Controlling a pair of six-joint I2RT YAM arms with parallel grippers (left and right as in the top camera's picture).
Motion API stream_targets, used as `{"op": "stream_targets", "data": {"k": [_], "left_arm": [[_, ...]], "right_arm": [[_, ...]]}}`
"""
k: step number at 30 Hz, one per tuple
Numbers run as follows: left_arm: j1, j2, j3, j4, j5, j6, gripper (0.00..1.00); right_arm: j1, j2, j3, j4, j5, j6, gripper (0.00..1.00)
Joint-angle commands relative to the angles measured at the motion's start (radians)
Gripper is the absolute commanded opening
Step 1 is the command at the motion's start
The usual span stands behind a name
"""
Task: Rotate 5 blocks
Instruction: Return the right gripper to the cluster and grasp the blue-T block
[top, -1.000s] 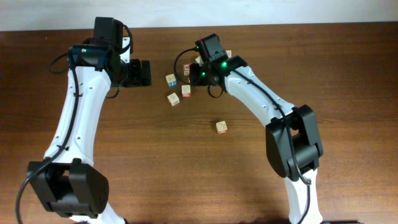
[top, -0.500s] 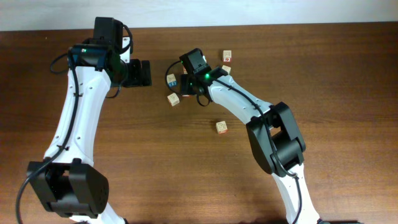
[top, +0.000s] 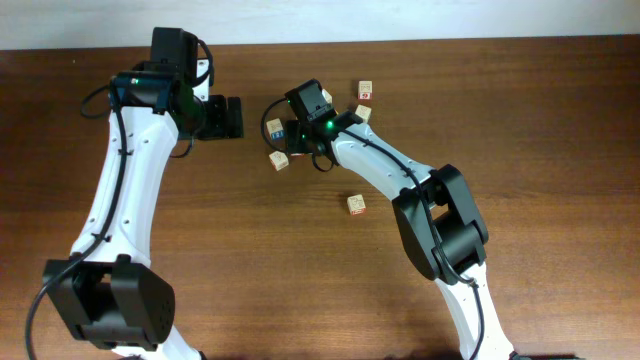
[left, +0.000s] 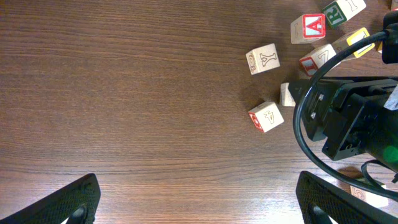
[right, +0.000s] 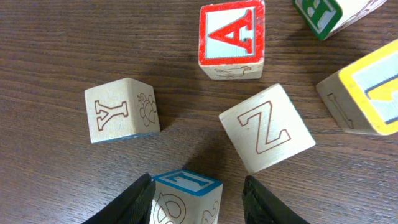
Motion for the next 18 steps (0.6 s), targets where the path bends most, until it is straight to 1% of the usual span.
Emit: {"op": "stream_targets", "data": {"k": [1, 15, 18], "left_arm": [[0.000, 0.003, 0.023, 0.001, -0.007, -0.013, 0.99], [0.000, 0.003, 0.023, 0.001, -0.007, -0.013, 0.99], [0.000, 0.003, 0.023, 0.001, -0.007, -0.013, 0.99]], "right_arm": [[0.010, 0.027, 0.014, -0.012, -0.012, 0.034, 0.47], [0.010, 0.027, 0.014, -0.066, -0.024, 0.024, 0.47], [0.010, 0.027, 0.014, -0.084, -0.039, 0.005, 0.45]]}}
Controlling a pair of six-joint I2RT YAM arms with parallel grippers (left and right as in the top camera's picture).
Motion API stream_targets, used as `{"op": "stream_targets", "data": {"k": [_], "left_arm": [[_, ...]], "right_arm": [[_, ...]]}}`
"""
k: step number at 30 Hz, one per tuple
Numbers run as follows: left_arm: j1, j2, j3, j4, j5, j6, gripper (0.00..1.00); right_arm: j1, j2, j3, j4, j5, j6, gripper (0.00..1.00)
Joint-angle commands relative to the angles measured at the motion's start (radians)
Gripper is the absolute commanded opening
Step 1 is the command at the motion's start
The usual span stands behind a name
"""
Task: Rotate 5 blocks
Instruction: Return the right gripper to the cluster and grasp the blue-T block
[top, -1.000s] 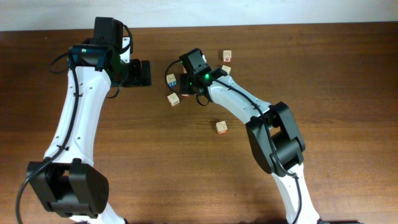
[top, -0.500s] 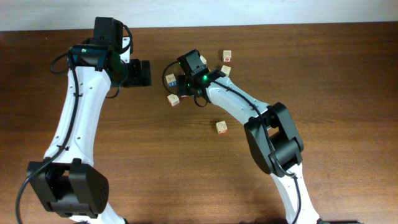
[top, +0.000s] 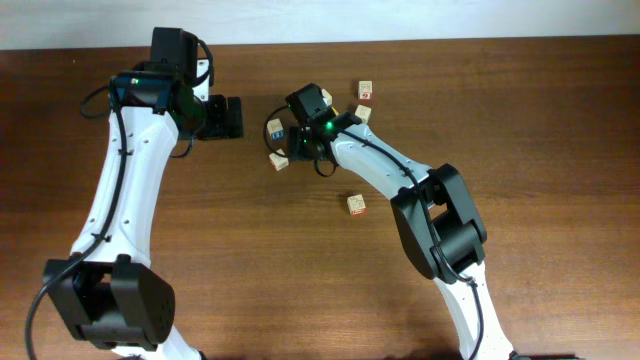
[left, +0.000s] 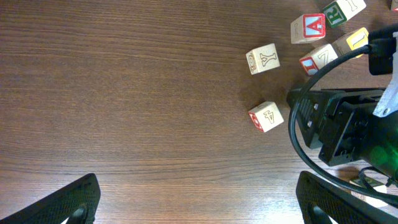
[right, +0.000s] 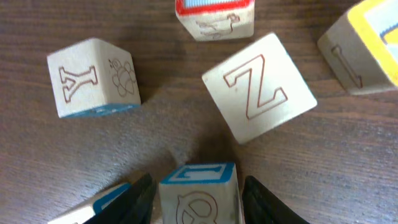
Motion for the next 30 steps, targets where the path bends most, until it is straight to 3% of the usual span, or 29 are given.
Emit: {"op": "stream_targets", "data": {"k": [1, 9, 14, 18, 23, 30], "left_arm": [[0.000, 0.003, 0.023, 0.001, -0.007, -0.013, 0.99], [0.000, 0.003, 0.023, 0.001, -0.007, -0.013, 0.99], [0.000, 0.003, 0.023, 0.001, -0.007, -0.013, 0.99], [0.000, 0.003, 0.023, 0.001, -0.008, -0.013, 0.99], [0.000, 0.003, 0.023, 0.001, -0.007, -0.013, 0.99], [0.000, 0.003, 0.023, 0.001, -0.007, -0.013, 0.99]], "right_arm": [[0.010, 0.017, 0.014, -0.010, -0.020, -0.020, 0.43], [0.008, 0.015, 0.015, -0.021, 0.003, -0.023, 0.34], [0.008, 0.008, 0.061, -0.122, 0.003, -0.023, 0.29], [0.008, 0.000, 0.142, -0.264, 0.002, -0.023, 0.27], [0.008, -0.002, 0.257, -0.589, -0.016, -0.023, 0.27], [0.009, -0.001, 0.224, -0.814, -0.015, -0.023, 0.27]]}}
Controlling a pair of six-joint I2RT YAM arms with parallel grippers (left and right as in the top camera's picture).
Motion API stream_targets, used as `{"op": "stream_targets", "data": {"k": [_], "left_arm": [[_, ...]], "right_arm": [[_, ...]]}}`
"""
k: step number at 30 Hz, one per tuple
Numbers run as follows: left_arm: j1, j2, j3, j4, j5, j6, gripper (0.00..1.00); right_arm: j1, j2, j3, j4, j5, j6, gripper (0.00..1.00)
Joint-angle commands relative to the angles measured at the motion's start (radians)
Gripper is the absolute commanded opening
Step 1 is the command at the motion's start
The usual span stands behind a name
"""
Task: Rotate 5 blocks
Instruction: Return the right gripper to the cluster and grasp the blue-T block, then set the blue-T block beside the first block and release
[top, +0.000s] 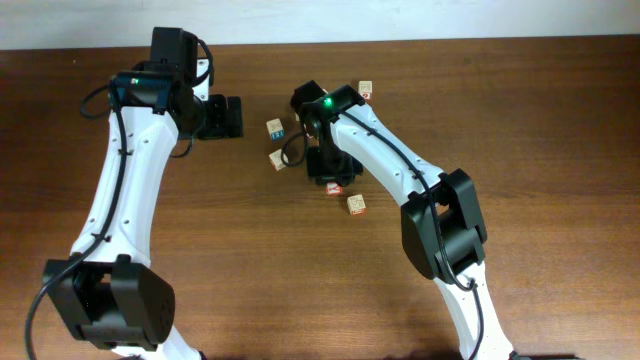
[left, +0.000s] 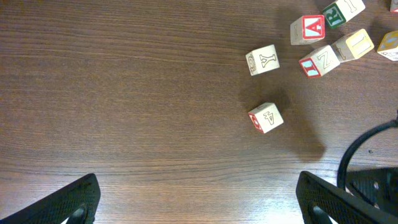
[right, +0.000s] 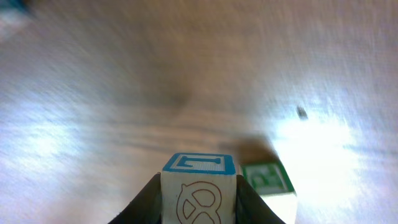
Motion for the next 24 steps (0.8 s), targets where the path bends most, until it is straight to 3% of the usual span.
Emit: {"op": "stream_targets", "data": {"k": [1, 10, 15, 24], "left_arm": [[0.000, 0.003, 0.022, -0.002, -0.007, -0.013, 0.99], [0.000, 0.003, 0.022, -0.002, -0.007, -0.013, 0.99], [0.000, 0.003, 0.023, -0.002, -0.007, -0.013, 0.99], [0.000, 0.003, 0.022, -0.002, -0.007, -0.013, 0.99]], "right_arm": [[0.009, 0.000, -0.030, -0.033, 0.002, 0.001, 0.27], [0.012, 0.000, -0.102, -0.041, -0.011, 0.001, 0.28], [0.012, 0.000, -0.102, -0.061, -0.018, 0.001, 0.39], [0.011, -0.001, -0.101, -0.057, -0.028, -0.026, 0.39]]}}
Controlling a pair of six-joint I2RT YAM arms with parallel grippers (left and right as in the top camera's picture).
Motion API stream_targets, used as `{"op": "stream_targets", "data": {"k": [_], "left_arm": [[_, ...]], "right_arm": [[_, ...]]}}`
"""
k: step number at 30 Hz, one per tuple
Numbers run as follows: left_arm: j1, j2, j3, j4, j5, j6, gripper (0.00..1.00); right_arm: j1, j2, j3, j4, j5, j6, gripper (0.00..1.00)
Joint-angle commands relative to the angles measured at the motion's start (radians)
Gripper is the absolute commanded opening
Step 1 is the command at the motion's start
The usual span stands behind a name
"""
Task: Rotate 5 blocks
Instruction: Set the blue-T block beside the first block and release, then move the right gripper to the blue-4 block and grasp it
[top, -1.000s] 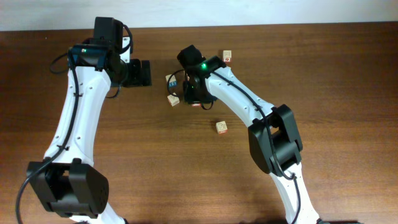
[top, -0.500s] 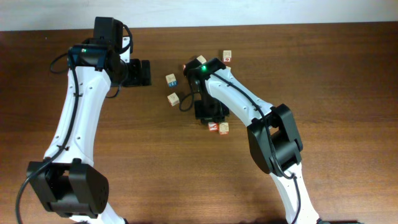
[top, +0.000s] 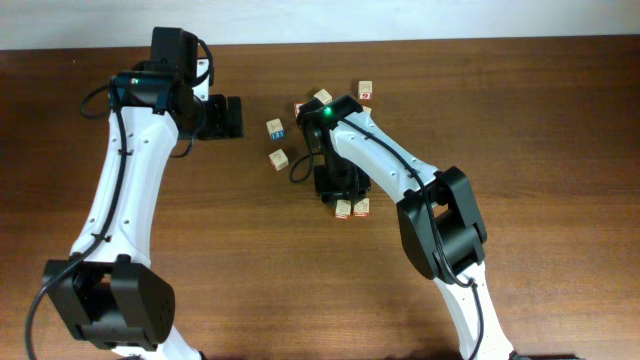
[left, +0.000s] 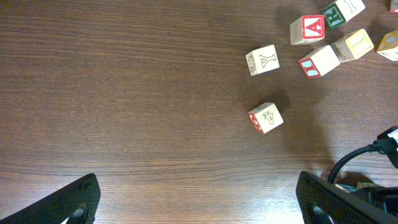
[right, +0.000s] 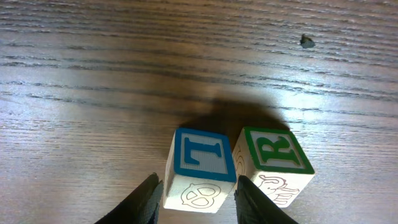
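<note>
A blue-framed T block (right: 200, 165) sits on the wood table right beside a green-framed R block (right: 273, 163). My right gripper (right: 197, 186) is shut on the T block, one finger on each side. From overhead the right gripper (top: 340, 188) is over the pair, T block (top: 343, 209) and R block (top: 361, 206). My left gripper (left: 199, 208) hangs open over bare wood, far from the Y block (left: 262, 60) and the 4 block (left: 266, 117). The left gripper (top: 230, 117) holds nothing.
Further blocks cluster at the back: a red A block (left: 308, 28), a green-lettered block (left: 334, 14), a red-sided block (left: 319, 61) and a yellow-lettered one (left: 354, 45). The right arm's cable (left: 360, 165) loops near the 4 block. The table (top: 560, 180) is dark wood.
My right gripper has come nearer the table's front and lower with the T block. The block now rests beside the R block instead of hanging above it. The left arm is unchanged.
My right gripper was open around the T block in the back cluster, near the Y, Z and A blocks. It then sat closer over it. Then it was shut on the block, away from the cluster and above the green R block. Now the T stands beside the R.
</note>
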Motion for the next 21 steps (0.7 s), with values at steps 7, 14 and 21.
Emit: {"op": "stream_targets", "data": {"k": [7, 14, 21], "left_arm": [[0.001, 0.003, 0.023, -0.002, -0.007, -0.013, 0.99], [0.001, 0.003, 0.023, -0.002, -0.007, -0.013, 0.99], [0.001, 0.003, 0.023, -0.002, -0.007, -0.013, 0.99]], "right_arm": [[-0.021, -0.001, 0.153, 0.044, 0.002, -0.071, 0.39], [-0.065, -0.001, 0.254, 0.233, -0.001, -0.103, 0.44], [-0.045, 0.038, 0.254, 0.430, -0.027, -0.102, 0.48]]}}
